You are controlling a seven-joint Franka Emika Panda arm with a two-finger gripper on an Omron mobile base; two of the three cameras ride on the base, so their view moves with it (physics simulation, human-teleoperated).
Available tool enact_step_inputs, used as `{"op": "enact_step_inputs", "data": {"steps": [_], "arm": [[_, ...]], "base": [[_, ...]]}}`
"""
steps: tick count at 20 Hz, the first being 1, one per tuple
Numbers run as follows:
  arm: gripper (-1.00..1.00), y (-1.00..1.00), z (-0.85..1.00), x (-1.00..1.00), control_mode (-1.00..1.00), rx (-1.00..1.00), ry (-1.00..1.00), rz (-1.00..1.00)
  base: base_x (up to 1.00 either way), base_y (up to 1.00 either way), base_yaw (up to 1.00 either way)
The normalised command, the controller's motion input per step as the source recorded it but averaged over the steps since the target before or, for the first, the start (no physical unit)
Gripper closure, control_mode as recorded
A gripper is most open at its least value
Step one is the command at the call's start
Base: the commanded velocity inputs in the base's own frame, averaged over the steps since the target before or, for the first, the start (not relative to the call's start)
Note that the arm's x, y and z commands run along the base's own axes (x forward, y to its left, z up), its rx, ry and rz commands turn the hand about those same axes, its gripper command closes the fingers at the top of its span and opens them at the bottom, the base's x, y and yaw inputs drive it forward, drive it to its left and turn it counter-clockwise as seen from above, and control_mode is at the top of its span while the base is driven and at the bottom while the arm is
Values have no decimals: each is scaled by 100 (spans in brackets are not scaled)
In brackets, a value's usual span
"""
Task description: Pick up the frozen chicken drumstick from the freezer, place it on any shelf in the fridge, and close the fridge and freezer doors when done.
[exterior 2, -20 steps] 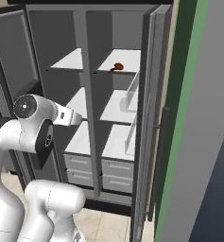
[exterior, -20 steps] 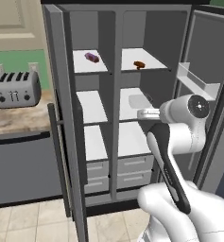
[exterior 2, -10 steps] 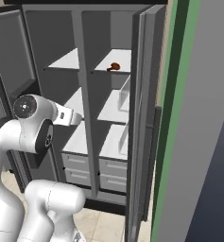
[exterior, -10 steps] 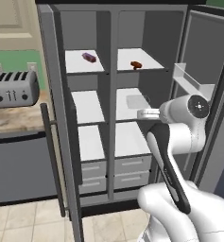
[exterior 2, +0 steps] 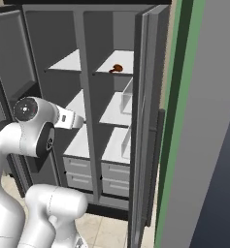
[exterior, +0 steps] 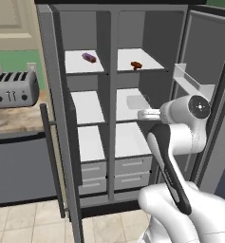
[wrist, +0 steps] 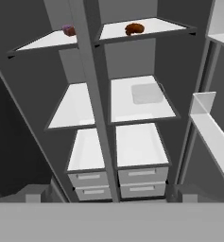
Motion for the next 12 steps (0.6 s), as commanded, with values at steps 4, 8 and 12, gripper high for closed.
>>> {"op": "enact_step_inputs", "data": {"steps": [4, 8, 12], "arm": [[-100, 0, 0, 0, 100, 0, 0, 0], [-100, 0, 0, 0, 100, 0, 0, 0], [-100, 0, -3, 0, -100, 0, 0, 0]], "base": [[3, 0, 0], [2, 0, 0], [0, 0, 0]]}}
